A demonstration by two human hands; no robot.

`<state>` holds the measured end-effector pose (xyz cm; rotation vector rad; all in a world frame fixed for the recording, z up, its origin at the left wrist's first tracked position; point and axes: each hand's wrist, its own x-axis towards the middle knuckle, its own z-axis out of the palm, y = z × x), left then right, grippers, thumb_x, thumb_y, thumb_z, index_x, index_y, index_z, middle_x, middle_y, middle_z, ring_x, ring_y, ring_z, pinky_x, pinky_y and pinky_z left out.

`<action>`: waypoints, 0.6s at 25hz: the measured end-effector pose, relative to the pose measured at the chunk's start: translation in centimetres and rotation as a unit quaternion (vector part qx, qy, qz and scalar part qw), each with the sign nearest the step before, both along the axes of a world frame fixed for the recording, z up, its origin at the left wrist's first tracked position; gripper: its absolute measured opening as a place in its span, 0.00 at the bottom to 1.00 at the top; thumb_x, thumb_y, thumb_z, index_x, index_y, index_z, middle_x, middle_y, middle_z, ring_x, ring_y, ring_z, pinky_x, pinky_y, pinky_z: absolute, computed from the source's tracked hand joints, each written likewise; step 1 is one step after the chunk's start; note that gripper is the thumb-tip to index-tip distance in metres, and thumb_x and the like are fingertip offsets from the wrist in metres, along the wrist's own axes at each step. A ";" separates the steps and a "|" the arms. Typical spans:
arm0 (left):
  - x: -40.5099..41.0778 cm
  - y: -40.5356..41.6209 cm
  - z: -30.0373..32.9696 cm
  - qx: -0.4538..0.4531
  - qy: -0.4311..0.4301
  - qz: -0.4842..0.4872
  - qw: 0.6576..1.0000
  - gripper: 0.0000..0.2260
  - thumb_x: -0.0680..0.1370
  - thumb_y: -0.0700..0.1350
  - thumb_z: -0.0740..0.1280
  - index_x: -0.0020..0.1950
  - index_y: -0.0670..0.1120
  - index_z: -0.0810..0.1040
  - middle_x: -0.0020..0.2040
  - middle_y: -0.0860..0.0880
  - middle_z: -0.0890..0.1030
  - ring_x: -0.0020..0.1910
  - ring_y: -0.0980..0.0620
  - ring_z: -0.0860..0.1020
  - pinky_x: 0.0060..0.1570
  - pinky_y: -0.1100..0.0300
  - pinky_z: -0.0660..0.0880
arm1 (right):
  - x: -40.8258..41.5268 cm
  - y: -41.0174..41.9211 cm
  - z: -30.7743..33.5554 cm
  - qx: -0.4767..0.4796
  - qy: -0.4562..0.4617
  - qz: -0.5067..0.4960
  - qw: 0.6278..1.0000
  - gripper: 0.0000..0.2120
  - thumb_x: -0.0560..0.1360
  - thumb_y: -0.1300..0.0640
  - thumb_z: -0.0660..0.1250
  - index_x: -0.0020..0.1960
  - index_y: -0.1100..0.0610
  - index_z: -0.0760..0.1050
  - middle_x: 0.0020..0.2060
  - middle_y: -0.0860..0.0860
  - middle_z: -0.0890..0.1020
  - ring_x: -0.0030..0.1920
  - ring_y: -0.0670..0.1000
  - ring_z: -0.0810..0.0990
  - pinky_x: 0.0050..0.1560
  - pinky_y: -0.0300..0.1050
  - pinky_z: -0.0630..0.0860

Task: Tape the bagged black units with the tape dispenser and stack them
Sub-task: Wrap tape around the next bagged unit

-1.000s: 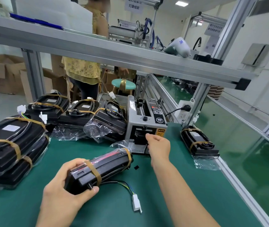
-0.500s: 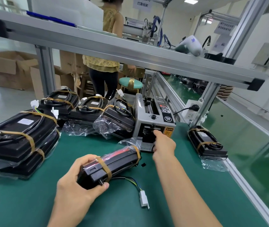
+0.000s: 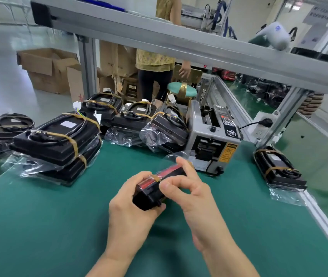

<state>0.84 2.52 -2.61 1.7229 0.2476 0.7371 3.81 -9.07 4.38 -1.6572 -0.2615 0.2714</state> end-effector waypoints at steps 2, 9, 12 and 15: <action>-0.1 -0.2 0.0 0.002 -0.001 0.007 1.000 0.29 0.59 0.34 0.80 0.53 0.56 0.79 0.47 0.56 0.83 0.47 0.59 0.80 0.49 0.68 0.74 | -0.1 0.2 -0.1 -0.016 -0.012 -0.005 1.000 0.09 0.71 0.58 0.73 0.33 0.51 0.83 0.70 0.32 0.64 0.74 0.37 0.55 0.76 0.52 0.53; -0.2 -0.5 0.2 0.001 0.007 0.014 1.000 0.26 0.60 0.34 0.79 0.54 0.51 0.79 0.48 0.53 0.83 0.47 0.56 0.80 0.51 0.59 0.76 | -0.7 1.0 -0.4 -0.069 -0.043 -0.015 0.997 0.10 0.71 0.55 0.73 0.33 0.43 0.83 0.70 0.32 0.64 0.74 0.35 0.50 0.76 0.55 0.47; -0.1 -0.6 0.3 -0.009 0.006 0.011 1.000 0.26 0.61 0.34 0.79 0.54 0.51 0.79 0.47 0.53 0.83 0.47 0.55 0.80 0.50 0.58 0.76 | -0.6 1.3 -0.7 -0.082 -0.056 -0.026 0.995 0.11 0.71 0.55 0.73 0.33 0.42 0.82 0.70 0.32 0.64 0.73 0.34 0.50 0.76 0.55 0.48; -0.2 -0.5 0.3 -0.013 0.004 0.012 1.000 0.26 0.60 0.34 0.79 0.54 0.51 0.79 0.47 0.53 0.83 0.47 0.55 0.80 0.50 0.60 0.76 | -0.5 1.4 -0.9 -0.091 -0.072 -0.038 0.993 0.10 0.70 0.55 0.74 0.34 0.41 0.82 0.68 0.31 0.65 0.73 0.33 0.52 0.76 0.54 0.49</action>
